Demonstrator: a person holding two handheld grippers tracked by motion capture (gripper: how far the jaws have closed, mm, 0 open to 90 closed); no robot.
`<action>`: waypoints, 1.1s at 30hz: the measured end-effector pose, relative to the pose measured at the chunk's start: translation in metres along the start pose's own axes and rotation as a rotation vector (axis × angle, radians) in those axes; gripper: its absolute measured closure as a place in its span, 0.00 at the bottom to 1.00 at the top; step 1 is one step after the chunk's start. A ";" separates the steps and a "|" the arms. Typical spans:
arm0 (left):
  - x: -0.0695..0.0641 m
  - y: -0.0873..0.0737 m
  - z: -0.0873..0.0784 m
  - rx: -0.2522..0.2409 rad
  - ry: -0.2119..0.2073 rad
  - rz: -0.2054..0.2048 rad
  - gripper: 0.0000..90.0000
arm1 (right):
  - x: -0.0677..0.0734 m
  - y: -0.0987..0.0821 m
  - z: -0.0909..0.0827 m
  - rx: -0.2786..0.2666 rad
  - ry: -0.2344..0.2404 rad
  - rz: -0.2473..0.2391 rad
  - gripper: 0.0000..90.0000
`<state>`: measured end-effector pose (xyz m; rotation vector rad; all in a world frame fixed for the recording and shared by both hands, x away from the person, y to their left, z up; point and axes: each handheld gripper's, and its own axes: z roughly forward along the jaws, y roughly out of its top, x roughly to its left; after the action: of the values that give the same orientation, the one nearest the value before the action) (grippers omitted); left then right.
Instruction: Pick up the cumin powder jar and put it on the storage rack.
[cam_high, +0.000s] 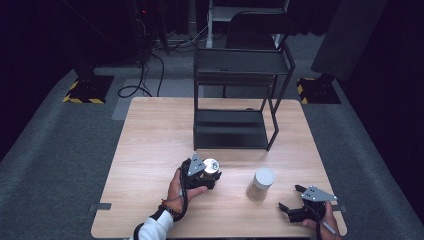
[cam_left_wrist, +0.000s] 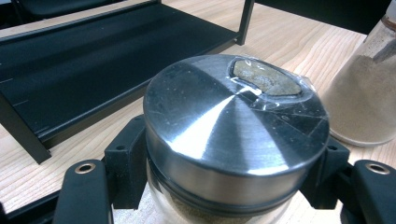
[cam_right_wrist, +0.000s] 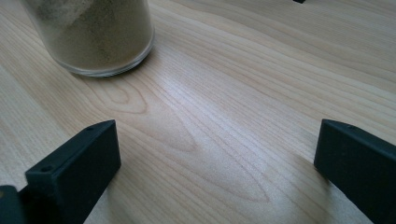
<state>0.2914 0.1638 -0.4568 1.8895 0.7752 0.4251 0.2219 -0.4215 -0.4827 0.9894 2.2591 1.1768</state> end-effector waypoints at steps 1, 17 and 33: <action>0.000 0.000 0.000 0.002 -0.001 0.002 0.35 | 0.000 0.000 0.000 0.000 -0.001 0.000 0.00; 0.003 0.037 -0.010 0.015 0.032 -0.046 0.35 | 0.003 -0.001 0.000 -0.006 -0.017 -0.004 0.00; 0.011 0.118 -0.012 -0.002 0.047 -0.045 0.35 | 0.004 -0.001 0.000 -0.005 -0.018 -0.003 0.00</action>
<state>0.3303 0.1456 -0.3460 1.8619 0.8466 0.4434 0.2189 -0.4195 -0.4834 0.9904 2.2418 1.1681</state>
